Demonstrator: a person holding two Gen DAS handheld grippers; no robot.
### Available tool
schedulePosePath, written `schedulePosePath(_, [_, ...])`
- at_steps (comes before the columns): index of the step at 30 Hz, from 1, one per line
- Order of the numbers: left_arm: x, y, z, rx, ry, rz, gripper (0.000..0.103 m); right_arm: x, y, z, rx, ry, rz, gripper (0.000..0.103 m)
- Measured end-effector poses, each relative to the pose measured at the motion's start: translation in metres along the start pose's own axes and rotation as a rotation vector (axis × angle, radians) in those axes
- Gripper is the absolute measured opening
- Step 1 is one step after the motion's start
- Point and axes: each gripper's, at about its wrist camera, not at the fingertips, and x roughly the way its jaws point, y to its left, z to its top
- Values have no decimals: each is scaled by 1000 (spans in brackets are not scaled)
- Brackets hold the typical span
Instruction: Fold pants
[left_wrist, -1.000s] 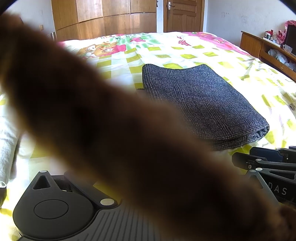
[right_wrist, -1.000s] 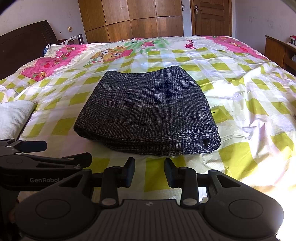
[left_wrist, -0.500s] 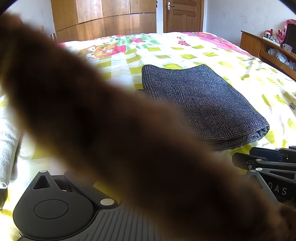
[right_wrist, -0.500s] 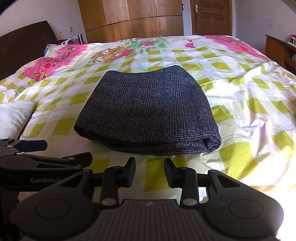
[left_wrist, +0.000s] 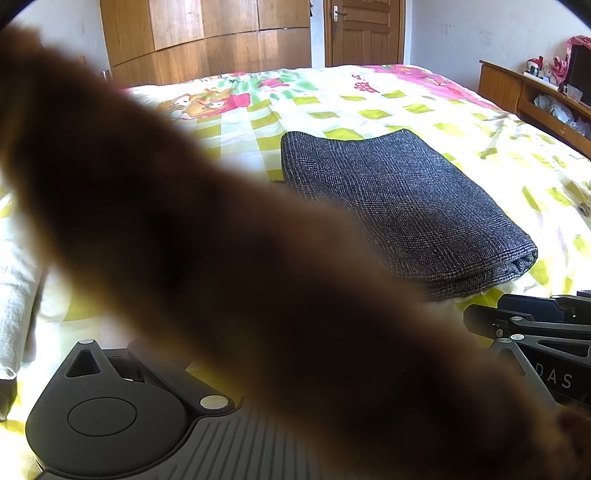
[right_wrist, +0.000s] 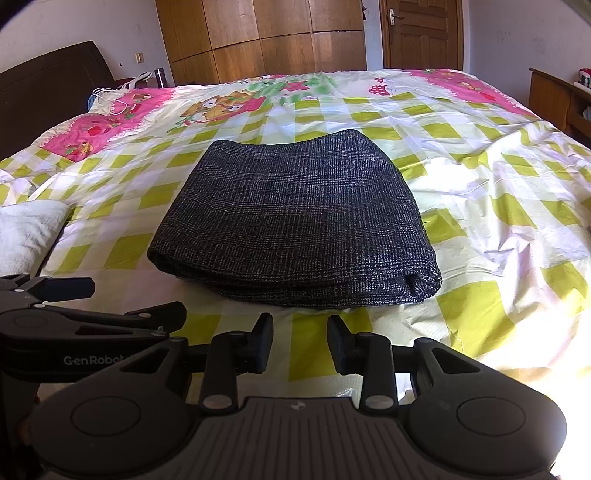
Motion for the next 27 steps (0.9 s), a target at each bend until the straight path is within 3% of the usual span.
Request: schedulePosePath(27, [3,5,0,-30,15,-11,102,0,4,2,38,40,24,43])
